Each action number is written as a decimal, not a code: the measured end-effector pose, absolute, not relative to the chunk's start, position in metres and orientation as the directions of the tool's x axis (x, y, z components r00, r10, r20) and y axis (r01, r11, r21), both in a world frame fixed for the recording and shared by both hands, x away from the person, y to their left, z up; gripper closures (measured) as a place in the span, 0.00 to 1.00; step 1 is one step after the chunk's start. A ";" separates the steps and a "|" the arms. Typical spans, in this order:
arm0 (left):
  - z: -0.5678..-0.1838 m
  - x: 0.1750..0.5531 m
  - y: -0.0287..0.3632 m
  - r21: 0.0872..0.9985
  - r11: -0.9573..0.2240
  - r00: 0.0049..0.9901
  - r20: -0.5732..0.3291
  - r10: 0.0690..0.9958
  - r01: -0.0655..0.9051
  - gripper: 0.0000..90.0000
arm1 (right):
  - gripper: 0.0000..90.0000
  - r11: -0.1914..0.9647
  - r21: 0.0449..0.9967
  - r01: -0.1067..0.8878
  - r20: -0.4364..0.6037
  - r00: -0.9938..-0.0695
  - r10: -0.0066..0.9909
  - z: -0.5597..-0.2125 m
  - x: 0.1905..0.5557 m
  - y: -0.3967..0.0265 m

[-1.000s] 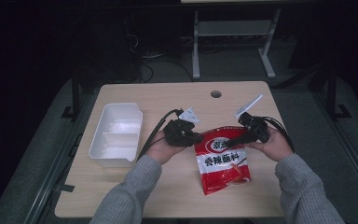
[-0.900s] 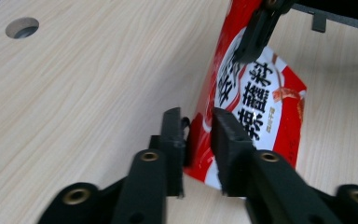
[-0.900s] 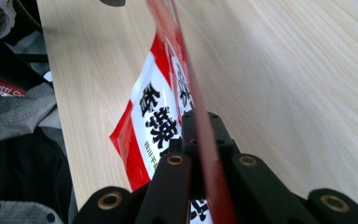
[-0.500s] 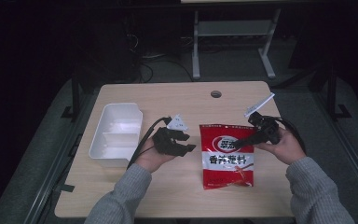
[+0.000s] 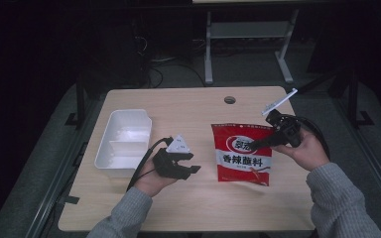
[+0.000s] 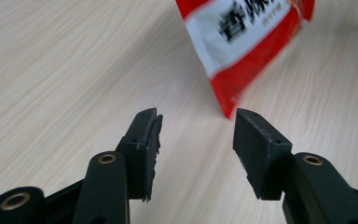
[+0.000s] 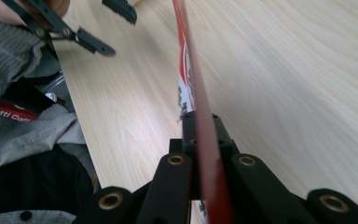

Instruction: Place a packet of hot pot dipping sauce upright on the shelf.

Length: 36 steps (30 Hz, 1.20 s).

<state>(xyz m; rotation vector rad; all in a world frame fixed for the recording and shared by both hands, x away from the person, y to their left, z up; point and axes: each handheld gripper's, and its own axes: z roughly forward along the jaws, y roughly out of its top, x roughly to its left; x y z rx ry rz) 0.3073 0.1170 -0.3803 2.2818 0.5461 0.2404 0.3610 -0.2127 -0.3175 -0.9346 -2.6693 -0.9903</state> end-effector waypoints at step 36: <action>-0.414 0.265 0.151 0.720 -0.633 0.907 0.011 0.421 0.285 0.48 | 0.99 0.440 0.584 0.682 0.341 -0.698 0.630 -0.289 0.390 -0.147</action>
